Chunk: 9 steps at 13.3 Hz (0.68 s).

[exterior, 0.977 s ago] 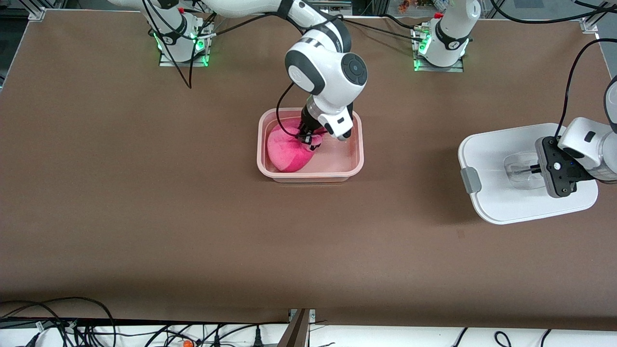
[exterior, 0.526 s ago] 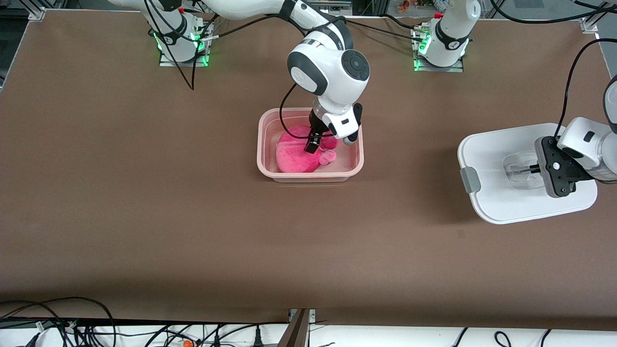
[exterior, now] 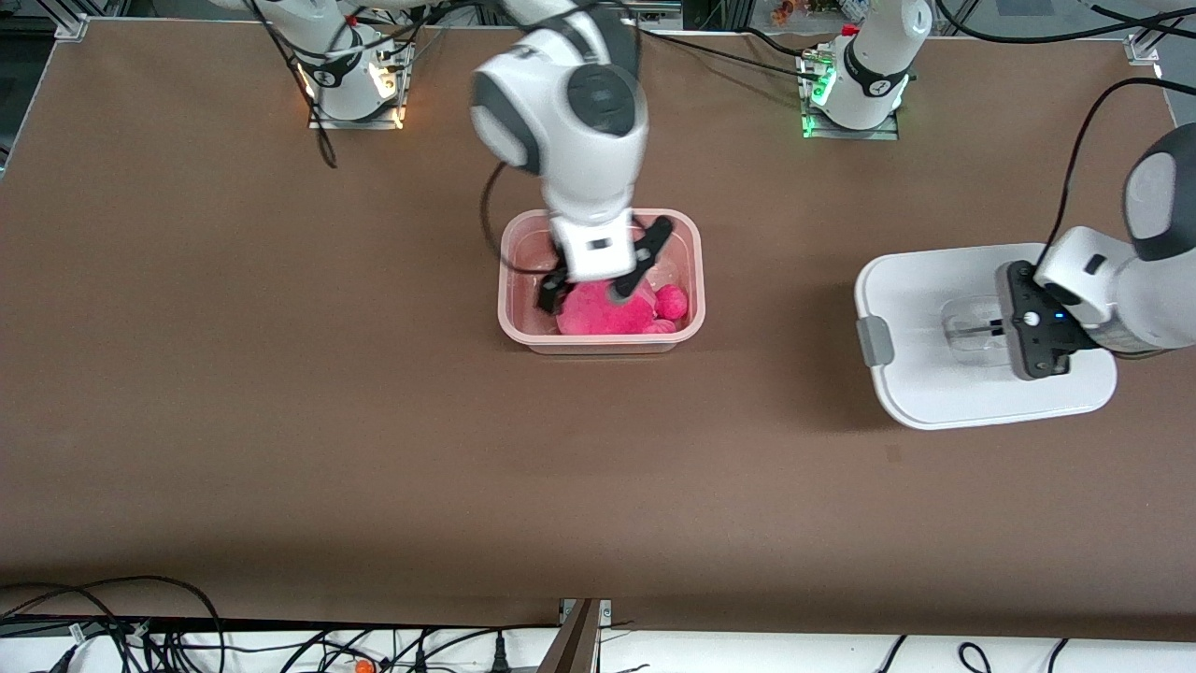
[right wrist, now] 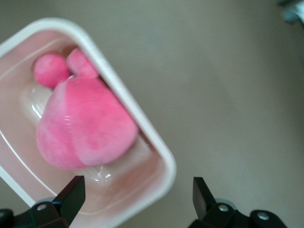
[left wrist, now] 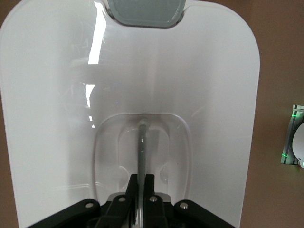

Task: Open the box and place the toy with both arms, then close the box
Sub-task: 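Withdraw the right gripper while the left gripper brings the lid back, then lower the lid onto the box with the left gripper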

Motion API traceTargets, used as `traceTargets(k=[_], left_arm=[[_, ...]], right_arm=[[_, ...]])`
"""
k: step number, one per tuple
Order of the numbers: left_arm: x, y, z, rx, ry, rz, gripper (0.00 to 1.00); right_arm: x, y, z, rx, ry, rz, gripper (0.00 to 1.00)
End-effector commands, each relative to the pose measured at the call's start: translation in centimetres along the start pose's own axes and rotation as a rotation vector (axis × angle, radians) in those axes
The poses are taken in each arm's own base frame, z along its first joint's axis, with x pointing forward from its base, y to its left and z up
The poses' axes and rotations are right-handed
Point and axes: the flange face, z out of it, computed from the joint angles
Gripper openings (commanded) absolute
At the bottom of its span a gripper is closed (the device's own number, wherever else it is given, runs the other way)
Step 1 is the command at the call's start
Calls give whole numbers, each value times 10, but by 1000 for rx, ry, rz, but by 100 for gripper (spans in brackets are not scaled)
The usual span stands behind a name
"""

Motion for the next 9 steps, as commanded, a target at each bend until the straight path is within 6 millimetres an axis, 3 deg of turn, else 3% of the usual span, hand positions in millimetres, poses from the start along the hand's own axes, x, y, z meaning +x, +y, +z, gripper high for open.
traceTargets(k=[1, 3, 5, 7, 9], left_arm=[[67, 12, -4, 10, -7, 50, 0], [137, 30, 5, 1, -23, 77, 0], [215, 57, 19, -12, -25, 110, 0], [274, 78, 31, 17, -19, 32, 0], [336, 107, 58, -2, -10, 42, 0]], right_arm=[[-56, 65, -57, 58, -3, 128, 100], [-100, 107, -85, 99, -19, 224, 100], [-152, 143, -98, 139, -26, 334, 100], [-196, 157, -104, 166, -28, 412, 100], [-229, 166, -101, 182, -35, 508, 100]])
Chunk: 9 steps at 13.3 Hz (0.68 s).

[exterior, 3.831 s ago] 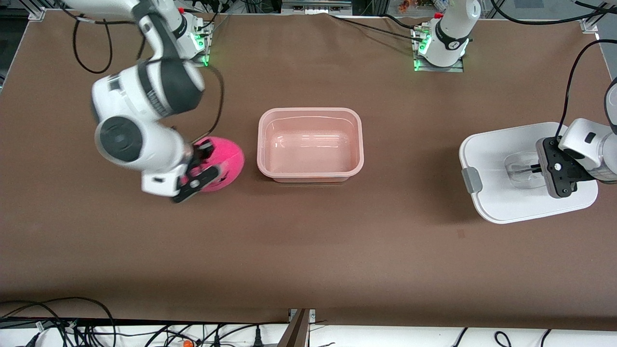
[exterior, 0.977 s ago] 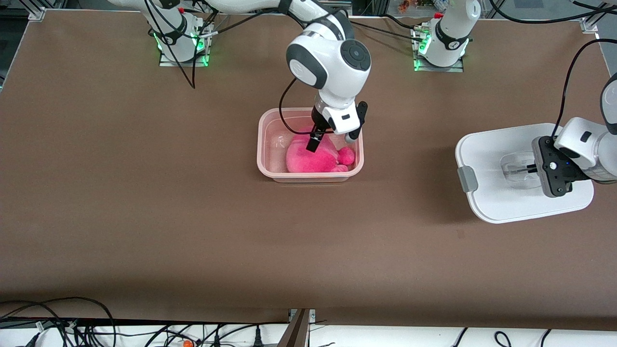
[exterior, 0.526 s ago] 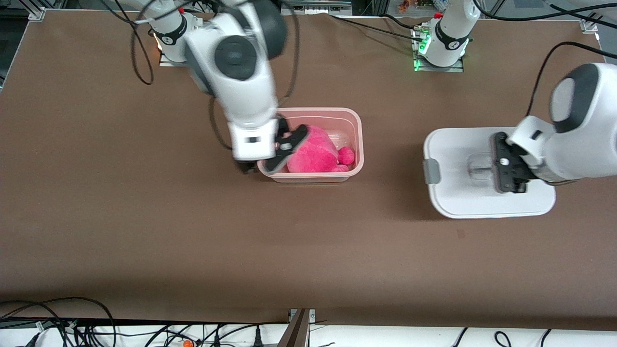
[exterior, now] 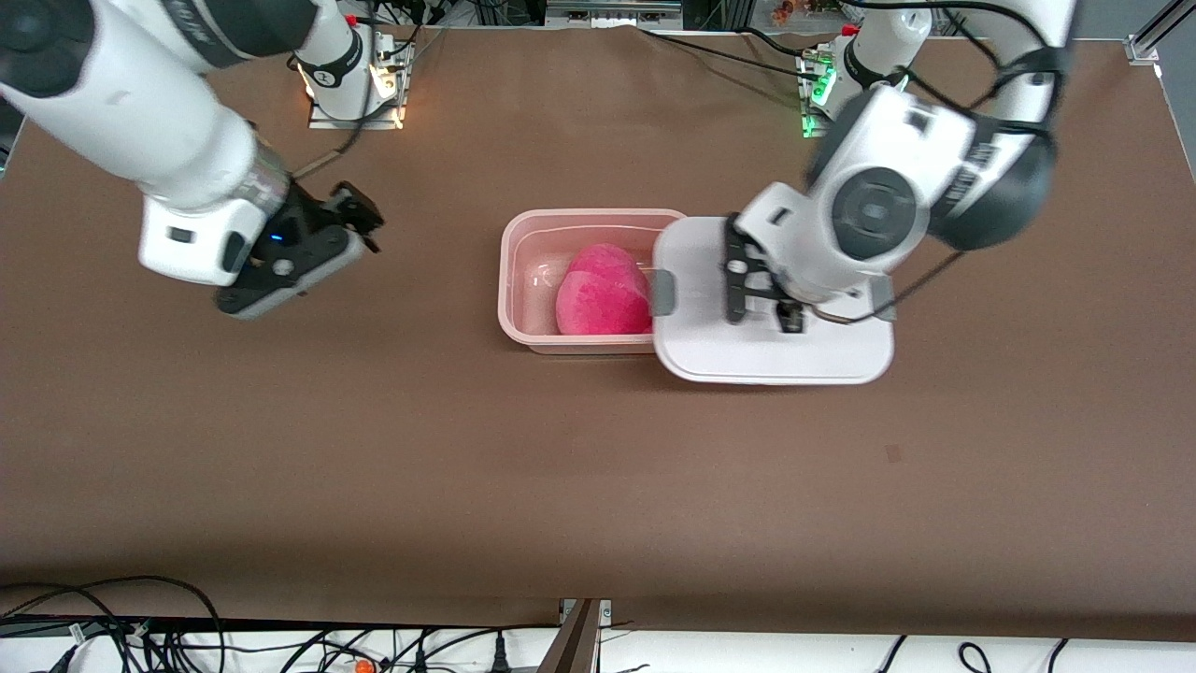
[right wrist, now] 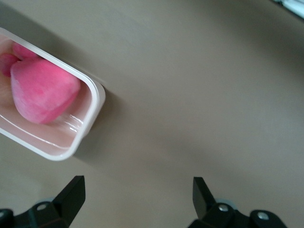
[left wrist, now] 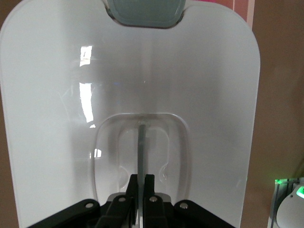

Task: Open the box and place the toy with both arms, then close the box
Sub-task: 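Lower the lid onto the box with the left gripper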

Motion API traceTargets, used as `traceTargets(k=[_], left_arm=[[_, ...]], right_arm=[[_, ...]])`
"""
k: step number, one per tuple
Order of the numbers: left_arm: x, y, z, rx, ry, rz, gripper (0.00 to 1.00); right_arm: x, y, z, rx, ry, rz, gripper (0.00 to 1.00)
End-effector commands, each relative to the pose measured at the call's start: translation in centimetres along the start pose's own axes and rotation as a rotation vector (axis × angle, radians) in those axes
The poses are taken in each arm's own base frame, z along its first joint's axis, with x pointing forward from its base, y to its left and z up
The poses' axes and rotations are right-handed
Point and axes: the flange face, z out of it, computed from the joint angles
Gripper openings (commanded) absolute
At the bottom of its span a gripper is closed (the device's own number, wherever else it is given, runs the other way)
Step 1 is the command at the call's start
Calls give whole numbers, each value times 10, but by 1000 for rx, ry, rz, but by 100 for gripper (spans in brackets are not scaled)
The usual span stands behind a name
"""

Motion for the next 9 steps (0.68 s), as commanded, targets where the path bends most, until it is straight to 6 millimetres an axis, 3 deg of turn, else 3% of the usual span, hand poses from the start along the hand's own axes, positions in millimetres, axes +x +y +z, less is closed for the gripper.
traceTargets(k=[1, 4, 6, 9], left_arm=[[76, 28, 26, 4, 19, -25, 0], [129, 39, 39, 49, 58, -53, 0], [162, 60, 40, 65, 63, -53, 0], [187, 70, 52, 88, 75, -35, 0]], right_arm=[[-49, 27, 5, 46, 7, 145, 100], [-82, 88, 5, 62, -3, 277, 100], [-94, 116, 4, 49, -11, 316, 100], [-96, 127, 2, -15, -16, 307, 100]])
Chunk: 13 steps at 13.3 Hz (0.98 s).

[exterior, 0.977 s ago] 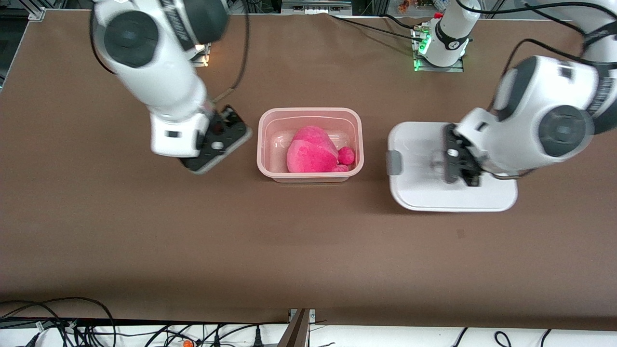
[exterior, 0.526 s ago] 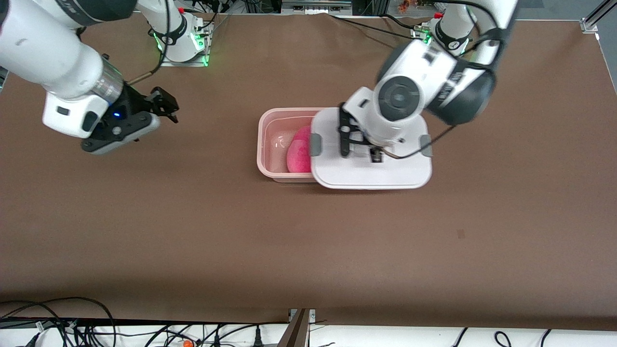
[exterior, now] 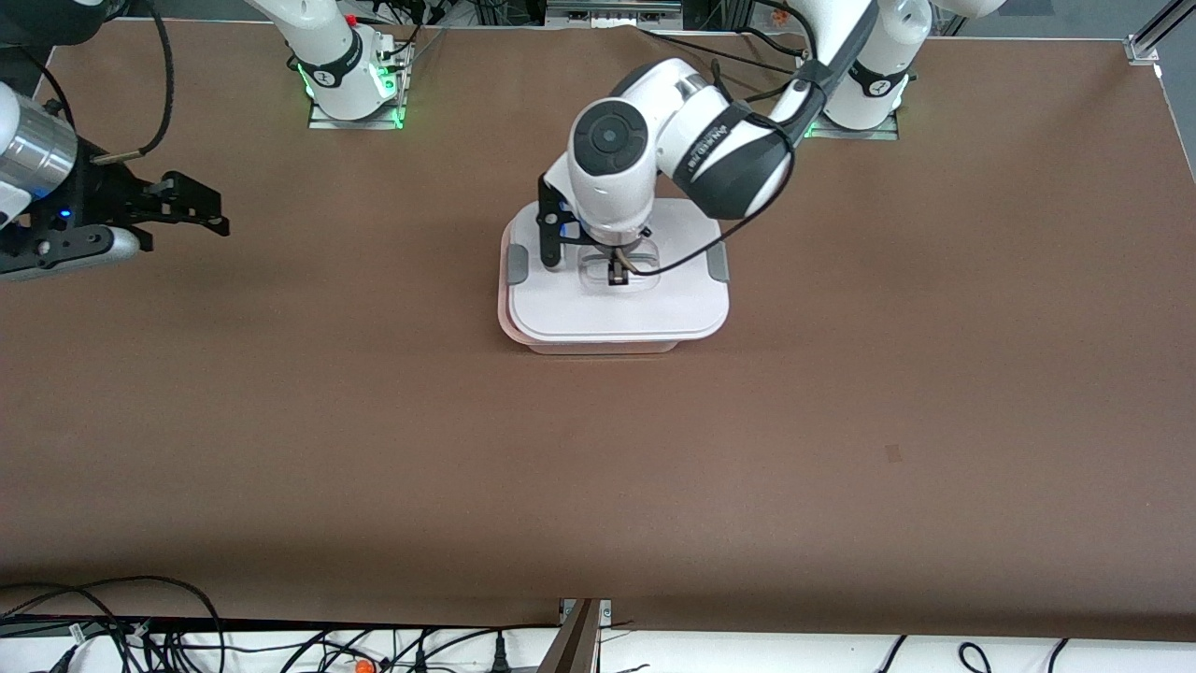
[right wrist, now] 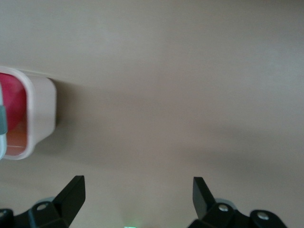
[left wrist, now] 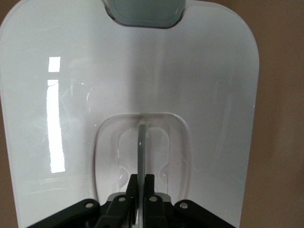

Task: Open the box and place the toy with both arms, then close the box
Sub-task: 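Lower the lid onto the box with the left gripper, then press the lid down and open the left gripper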

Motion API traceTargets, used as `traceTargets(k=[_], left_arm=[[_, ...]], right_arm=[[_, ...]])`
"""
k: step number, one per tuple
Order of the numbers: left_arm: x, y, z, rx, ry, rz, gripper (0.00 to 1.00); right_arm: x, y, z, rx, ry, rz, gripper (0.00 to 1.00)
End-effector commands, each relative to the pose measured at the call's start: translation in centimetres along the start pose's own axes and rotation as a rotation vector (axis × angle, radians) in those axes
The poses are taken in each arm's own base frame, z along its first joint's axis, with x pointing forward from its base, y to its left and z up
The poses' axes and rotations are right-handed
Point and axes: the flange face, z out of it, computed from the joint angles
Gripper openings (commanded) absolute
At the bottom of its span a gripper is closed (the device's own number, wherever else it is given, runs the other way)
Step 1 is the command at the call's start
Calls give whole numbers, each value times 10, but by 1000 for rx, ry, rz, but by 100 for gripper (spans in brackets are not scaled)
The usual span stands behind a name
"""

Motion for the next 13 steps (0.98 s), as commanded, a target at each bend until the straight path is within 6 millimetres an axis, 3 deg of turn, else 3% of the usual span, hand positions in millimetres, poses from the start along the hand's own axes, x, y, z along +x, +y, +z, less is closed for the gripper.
traceTargets(k=[1, 3, 8, 13], left_arm=[[16, -6, 11, 15, 25, -3, 0], [28, 2, 22, 17, 20, 12, 0], [28, 1, 30, 30, -5, 3, 0], [26, -3, 46, 38, -45, 9, 0]], right_arm=[[-2, -6, -1, -33, 17, -10, 100], [2, -3, -2, -51, 23, -8, 100], [2, -5, -34, -63, 78, -9, 100], [3, 1, -36, -21, 93, 24, 100]])
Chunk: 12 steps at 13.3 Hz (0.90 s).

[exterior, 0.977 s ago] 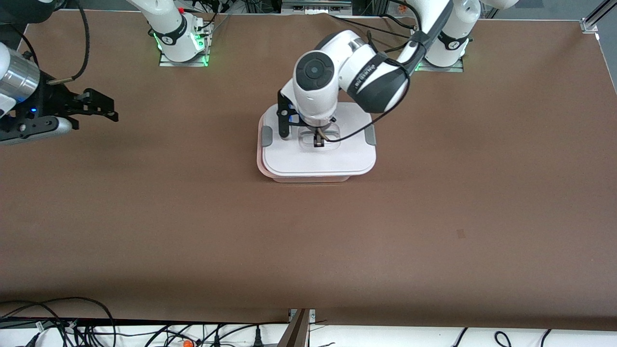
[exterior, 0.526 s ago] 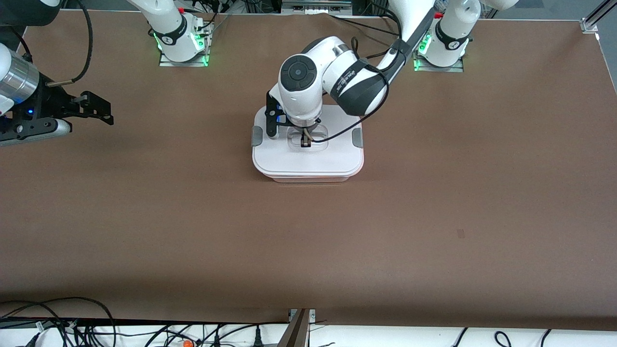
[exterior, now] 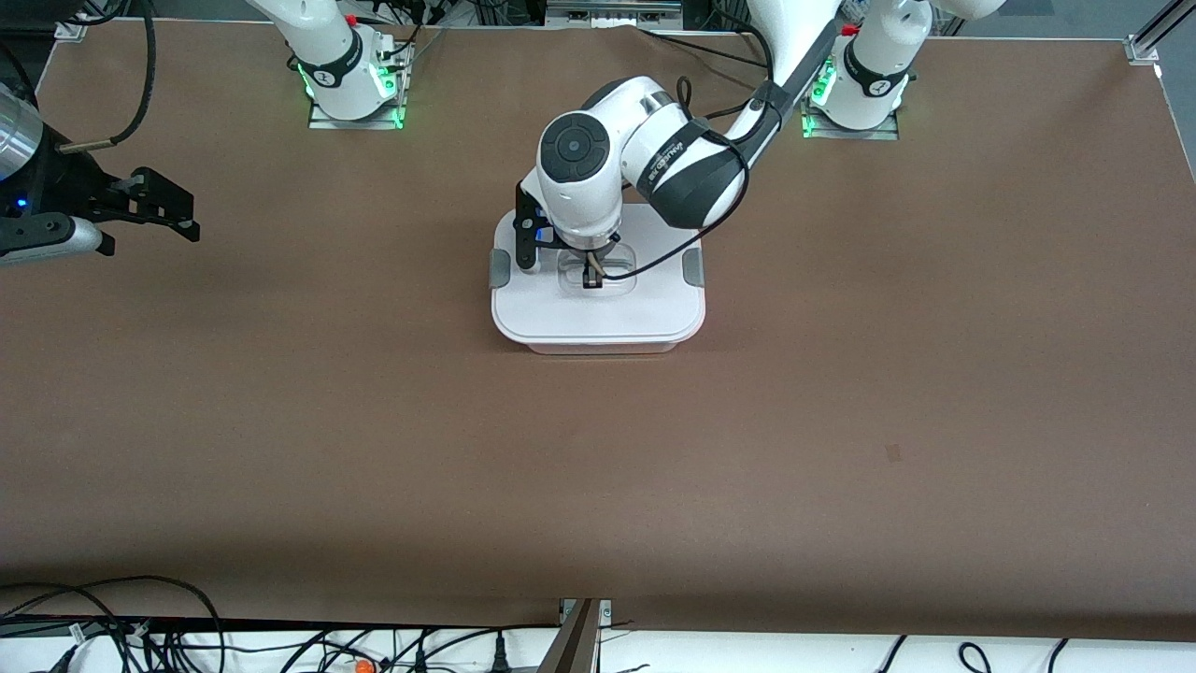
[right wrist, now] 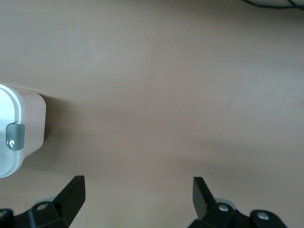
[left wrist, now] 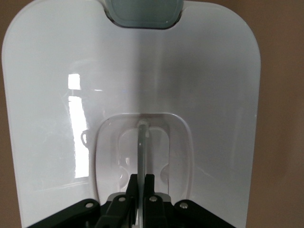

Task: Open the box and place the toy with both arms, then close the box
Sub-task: 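Press the lid down and open the left gripper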

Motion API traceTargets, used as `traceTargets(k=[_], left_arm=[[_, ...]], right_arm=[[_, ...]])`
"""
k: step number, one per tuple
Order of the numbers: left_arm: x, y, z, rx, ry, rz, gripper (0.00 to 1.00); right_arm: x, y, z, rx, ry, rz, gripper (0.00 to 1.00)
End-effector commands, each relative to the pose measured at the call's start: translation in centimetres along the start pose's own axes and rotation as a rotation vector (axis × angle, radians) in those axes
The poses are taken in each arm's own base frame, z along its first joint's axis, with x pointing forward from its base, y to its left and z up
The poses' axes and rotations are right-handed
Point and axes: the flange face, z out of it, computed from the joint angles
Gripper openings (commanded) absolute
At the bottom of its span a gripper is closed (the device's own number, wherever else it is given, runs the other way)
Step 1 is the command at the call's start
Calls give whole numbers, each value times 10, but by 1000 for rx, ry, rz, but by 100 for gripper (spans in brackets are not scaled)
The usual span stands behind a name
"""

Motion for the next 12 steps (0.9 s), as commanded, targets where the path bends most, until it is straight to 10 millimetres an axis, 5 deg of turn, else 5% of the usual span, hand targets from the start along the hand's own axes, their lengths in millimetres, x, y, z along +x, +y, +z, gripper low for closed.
traceTargets(k=[1, 12], left_arm=[[4, -3, 5, 24, -28, -1, 0], [12, 8, 6, 28, -34, -36, 3]], right_arm=[[2, -2, -7, 24, 19, 20, 100], [1, -2, -6, 24, 9, 20, 100]])
